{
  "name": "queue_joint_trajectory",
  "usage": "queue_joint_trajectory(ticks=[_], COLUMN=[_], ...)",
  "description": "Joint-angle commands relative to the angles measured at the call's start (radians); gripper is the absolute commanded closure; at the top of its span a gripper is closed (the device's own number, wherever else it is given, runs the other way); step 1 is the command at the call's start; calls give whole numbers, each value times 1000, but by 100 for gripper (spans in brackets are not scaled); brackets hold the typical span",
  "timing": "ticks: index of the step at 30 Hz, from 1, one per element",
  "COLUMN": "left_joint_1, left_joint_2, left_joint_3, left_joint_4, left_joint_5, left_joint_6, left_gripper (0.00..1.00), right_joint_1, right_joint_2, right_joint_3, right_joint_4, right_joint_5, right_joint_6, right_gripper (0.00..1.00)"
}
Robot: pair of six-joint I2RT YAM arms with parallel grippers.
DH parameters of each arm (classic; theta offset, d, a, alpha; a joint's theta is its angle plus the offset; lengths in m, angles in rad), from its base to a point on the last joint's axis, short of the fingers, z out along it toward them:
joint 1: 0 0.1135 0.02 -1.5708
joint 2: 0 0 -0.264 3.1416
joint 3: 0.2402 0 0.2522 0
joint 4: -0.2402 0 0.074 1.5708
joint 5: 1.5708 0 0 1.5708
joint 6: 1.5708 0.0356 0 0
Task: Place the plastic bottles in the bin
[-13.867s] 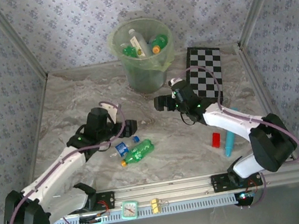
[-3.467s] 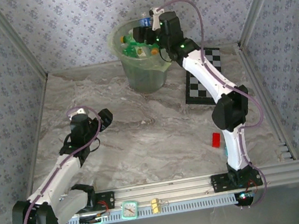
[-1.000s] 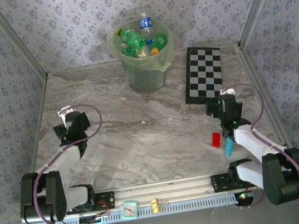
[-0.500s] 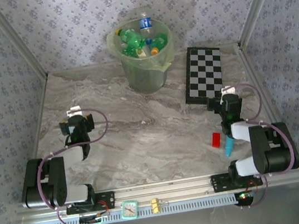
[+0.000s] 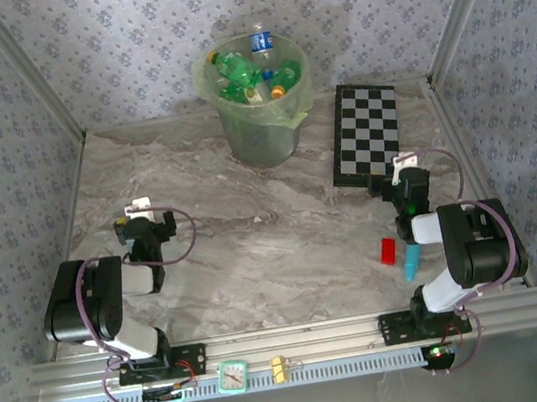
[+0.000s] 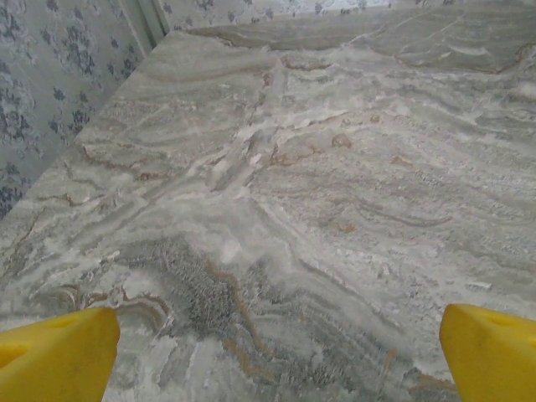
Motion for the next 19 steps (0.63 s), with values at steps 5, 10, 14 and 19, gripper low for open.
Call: queue_joint_trajectory(ticks=[5,10,14,19], left_joint_1=[4,8,9,13], left_joint_2=[9,1,3,4], left_joint_3=[44,60,59,68], left_joint_4=[25,-24,-19,-35], left_joint_5=[22,25,25,26], left_joint_6=[-13,-21,-21,-27], left_gripper=[0,0,0,0], right_joint_1=[8,8,5,7], right_joint_2=[12,12,12,10], right_joint_3=[14,15,17,9], right_joint_4=[30,30,26,39], right_joint_5=[1,2,-4,2], right_joint_6=[-20,-20,-19,-18], right_gripper=[0,0,0,0])
